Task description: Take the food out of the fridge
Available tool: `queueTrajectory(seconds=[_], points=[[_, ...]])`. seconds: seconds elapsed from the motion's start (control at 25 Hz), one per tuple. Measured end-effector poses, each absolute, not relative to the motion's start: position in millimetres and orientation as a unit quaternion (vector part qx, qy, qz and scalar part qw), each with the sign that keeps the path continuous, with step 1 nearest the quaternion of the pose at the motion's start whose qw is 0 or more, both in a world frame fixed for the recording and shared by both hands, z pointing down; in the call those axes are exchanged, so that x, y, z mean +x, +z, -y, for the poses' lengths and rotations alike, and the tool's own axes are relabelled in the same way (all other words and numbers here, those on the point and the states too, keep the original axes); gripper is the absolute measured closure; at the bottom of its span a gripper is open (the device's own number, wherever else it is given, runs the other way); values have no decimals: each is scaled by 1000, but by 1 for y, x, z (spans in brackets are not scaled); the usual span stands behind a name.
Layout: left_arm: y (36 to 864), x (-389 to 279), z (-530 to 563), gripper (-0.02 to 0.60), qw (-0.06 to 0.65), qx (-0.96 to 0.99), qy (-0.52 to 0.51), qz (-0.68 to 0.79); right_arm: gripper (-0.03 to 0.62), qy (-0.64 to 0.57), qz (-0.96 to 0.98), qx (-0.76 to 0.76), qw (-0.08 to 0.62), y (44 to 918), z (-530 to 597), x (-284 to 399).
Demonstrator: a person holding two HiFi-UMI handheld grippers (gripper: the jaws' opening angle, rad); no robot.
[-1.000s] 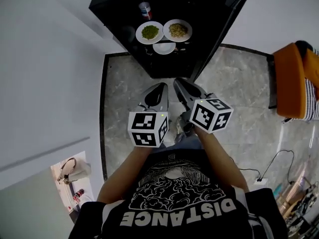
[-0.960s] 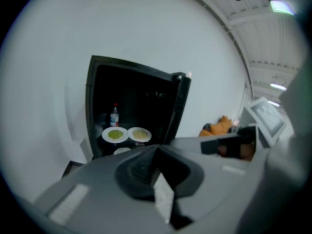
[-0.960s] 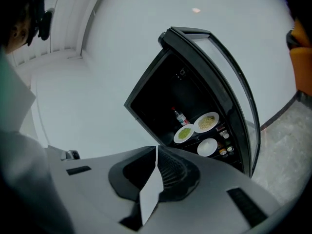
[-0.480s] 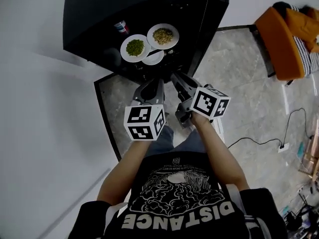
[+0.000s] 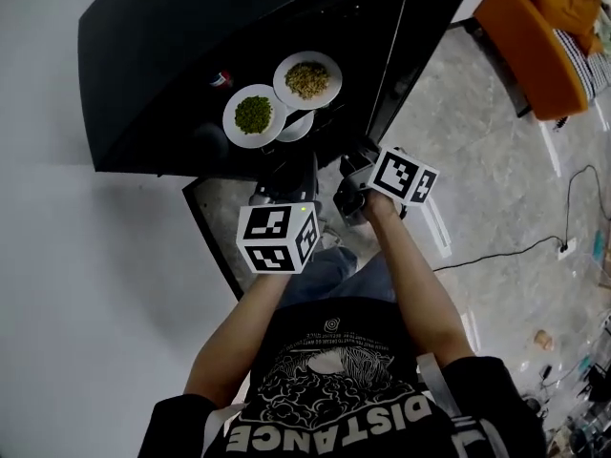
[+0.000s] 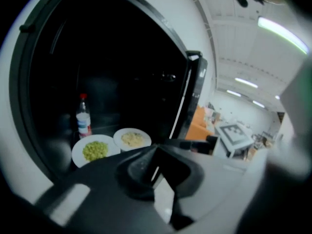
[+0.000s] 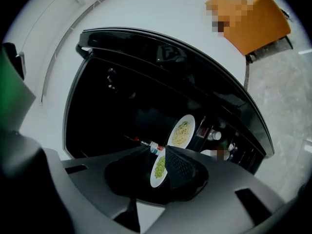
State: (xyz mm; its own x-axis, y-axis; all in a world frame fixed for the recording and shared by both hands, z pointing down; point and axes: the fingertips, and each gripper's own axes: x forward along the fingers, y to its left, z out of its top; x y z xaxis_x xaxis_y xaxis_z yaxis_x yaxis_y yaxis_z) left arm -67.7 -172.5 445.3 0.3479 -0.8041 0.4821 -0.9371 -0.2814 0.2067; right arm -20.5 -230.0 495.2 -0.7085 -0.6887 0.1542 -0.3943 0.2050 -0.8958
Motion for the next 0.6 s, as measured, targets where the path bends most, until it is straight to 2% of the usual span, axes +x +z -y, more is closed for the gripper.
queueTrajectory(seconds=[0.36, 0.6], points=[[468, -74, 199, 578, 229, 802, 163, 527, 494, -558, -720, -374, 172, 545, 272, -30], [476, -80, 208, 578, 227, 805, 167, 522, 491, -587, -695, -373, 183, 567, 290, -40]])
